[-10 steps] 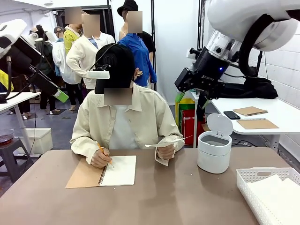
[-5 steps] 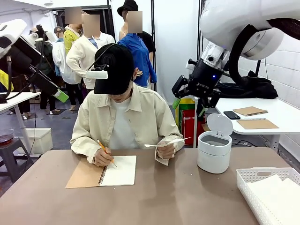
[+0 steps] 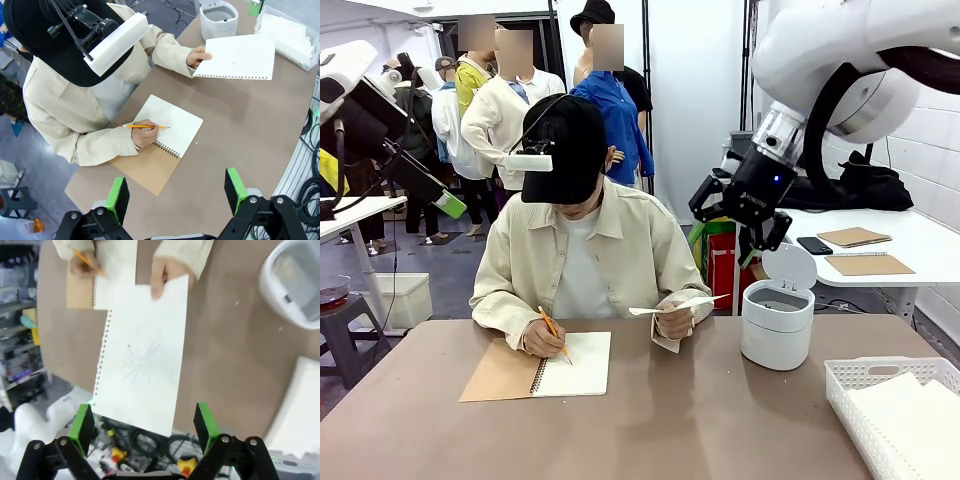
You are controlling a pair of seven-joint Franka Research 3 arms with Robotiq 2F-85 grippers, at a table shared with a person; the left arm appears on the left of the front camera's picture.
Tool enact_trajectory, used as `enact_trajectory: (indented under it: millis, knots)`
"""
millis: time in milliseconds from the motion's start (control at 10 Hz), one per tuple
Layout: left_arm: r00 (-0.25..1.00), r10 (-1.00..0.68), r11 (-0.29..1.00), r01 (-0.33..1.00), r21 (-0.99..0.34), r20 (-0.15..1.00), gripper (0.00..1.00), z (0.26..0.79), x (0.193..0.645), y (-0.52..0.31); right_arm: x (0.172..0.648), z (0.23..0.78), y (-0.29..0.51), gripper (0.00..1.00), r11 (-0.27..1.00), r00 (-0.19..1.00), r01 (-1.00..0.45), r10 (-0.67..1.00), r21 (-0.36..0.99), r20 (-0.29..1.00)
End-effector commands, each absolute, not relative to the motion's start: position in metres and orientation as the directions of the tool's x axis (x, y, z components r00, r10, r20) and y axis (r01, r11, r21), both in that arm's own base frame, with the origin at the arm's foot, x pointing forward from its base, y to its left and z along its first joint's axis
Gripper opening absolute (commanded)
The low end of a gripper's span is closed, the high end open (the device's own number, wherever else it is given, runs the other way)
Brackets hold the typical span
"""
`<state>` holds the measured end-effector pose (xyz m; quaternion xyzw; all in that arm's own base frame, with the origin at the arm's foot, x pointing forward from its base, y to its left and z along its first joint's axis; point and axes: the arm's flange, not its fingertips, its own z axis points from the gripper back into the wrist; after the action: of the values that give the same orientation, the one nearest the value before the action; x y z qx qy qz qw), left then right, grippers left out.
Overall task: Sort the paper based on its condition.
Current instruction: If a person hands you a paper, place it in the Organizing basket , and if it's crumpled, put it in the Trash can.
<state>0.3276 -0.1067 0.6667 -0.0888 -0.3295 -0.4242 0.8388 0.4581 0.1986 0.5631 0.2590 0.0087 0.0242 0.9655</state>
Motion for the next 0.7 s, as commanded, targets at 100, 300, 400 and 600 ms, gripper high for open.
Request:
enact_trajectory:
  millis: [100, 300, 400, 600]
  knots:
    - [0.424, -0.649, 0.628, 0.767, 0.13, 0.631, 1.0, 0.668, 0.329, -0.107, 0.477, 0.538, 0.193, 1.0, 0.827, 0.987, 0.097, -0.008, 0.553, -0.16]
    - [0.424, -0.649, 0.628, 0.767, 0.13, 0.631, 1.0, 0.668, 0.329, -0.107, 0.48, 0.51, 0.186, 1.0, 0.787, 0.973, 0.174, -0.045, 0.591, -0.227]
    - [0.424, -0.649, 0.628, 0.767, 0.13, 0.631, 1.0, 0.668, 0.329, -0.107, 0.482, 0.496, 0.18, 1.0, 0.751, 0.961, 0.223, -0.062, 0.622, -0.27]
    - [0.424, -0.649, 0.628, 0.767, 0.13, 0.631, 1.0, 0.668, 0.329, -0.107, 0.474, 0.464, 0.186, 1.0, 0.701, 0.936, 0.298, -0.082, 0.648, -0.342]
